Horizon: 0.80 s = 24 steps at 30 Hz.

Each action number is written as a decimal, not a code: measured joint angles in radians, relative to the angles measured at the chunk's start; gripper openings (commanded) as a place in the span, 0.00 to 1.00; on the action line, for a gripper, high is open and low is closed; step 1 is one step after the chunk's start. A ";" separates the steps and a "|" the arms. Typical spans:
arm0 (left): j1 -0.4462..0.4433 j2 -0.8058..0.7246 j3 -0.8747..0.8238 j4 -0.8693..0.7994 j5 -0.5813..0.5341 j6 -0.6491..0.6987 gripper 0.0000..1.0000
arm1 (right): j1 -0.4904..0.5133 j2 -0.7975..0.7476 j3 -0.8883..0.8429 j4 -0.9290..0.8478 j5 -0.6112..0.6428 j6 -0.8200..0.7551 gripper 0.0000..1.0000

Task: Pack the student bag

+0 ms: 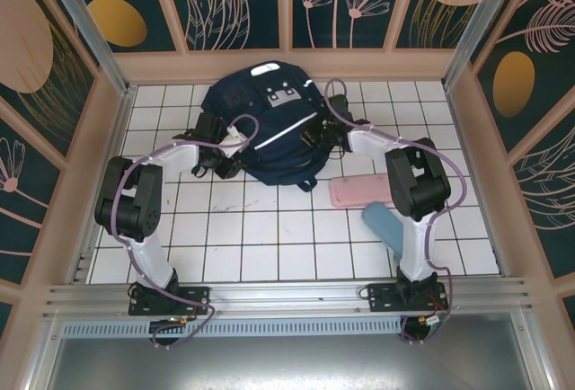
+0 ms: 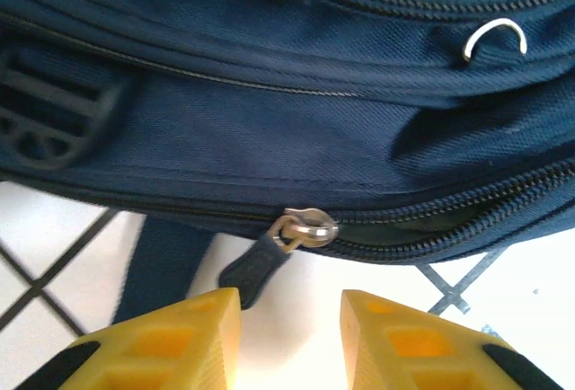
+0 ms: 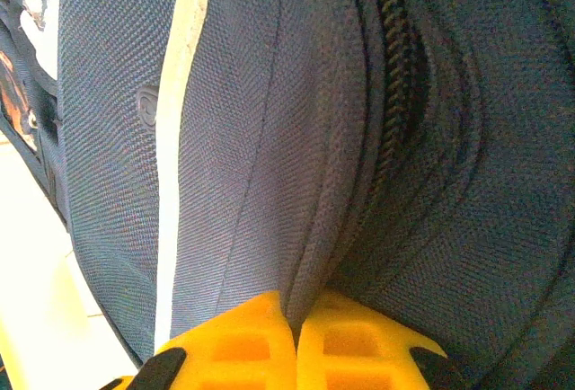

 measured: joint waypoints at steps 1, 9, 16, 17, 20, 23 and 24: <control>0.000 0.007 0.000 -0.002 0.010 0.004 0.41 | 0.000 0.000 0.000 0.000 -0.002 0.000 0.03; 0.000 0.017 -0.011 0.060 -0.029 0.003 0.46 | 0.000 0.000 0.000 0.000 -0.002 0.000 0.03; 0.000 0.030 -0.010 0.103 -0.078 -0.002 0.33 | 0.000 0.000 0.000 0.001 -0.003 0.001 0.03; 0.000 0.034 -0.010 0.103 -0.078 -0.002 0.30 | 0.000 0.000 0.000 0.001 -0.003 0.001 0.03; 0.000 0.039 -0.010 0.101 -0.074 -0.005 0.20 | 0.000 0.000 0.000 0.001 -0.002 0.001 0.03; 0.000 0.039 -0.010 0.095 -0.068 -0.007 0.13 | 0.000 0.000 0.000 0.001 -0.002 0.001 0.03; 0.000 0.039 -0.010 0.092 -0.063 -0.009 0.11 | 0.000 0.000 0.000 0.001 -0.002 0.001 0.03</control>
